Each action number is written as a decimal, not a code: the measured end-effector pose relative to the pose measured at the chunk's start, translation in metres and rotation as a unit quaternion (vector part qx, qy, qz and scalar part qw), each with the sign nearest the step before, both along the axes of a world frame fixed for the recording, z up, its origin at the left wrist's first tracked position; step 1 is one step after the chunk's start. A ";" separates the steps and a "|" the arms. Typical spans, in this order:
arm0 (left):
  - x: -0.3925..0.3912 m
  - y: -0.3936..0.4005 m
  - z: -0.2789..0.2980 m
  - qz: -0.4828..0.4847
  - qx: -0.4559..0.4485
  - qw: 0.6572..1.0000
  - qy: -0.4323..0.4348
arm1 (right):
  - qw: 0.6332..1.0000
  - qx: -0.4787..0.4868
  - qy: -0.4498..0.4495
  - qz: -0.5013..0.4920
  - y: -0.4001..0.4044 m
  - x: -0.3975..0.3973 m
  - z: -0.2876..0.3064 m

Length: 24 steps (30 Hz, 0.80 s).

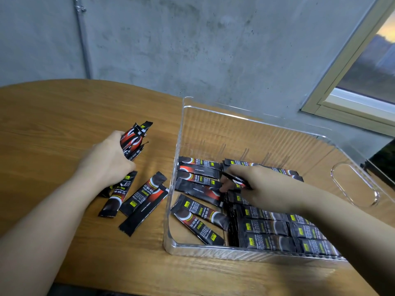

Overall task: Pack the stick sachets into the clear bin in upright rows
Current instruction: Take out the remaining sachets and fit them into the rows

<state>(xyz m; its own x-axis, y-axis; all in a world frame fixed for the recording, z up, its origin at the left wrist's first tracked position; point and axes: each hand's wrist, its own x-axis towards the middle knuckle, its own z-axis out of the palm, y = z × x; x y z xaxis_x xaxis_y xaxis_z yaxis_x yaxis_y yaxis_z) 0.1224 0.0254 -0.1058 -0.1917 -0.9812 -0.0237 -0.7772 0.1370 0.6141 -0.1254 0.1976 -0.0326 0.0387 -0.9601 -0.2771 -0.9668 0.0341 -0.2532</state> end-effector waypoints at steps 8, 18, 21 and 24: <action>0.000 -0.001 -0.002 0.001 -0.008 1.000 0.002 | 0.997 0.044 0.057 0.006 -0.013 0.000 -0.011; 0.000 -0.001 -0.002 0.005 -0.014 1.000 0.009 | 0.990 0.033 0.128 0.042 -0.010 0.005 -0.007; 0.000 -0.001 -0.002 0.005 -0.014 1.000 0.007 | 0.997 -0.001 0.077 0.014 -0.016 0.000 -0.007; 0.000 0.000 -0.002 0.004 -0.012 1.000 0.004 | 0.998 -0.017 0.066 -0.003 -0.025 -0.003 -0.006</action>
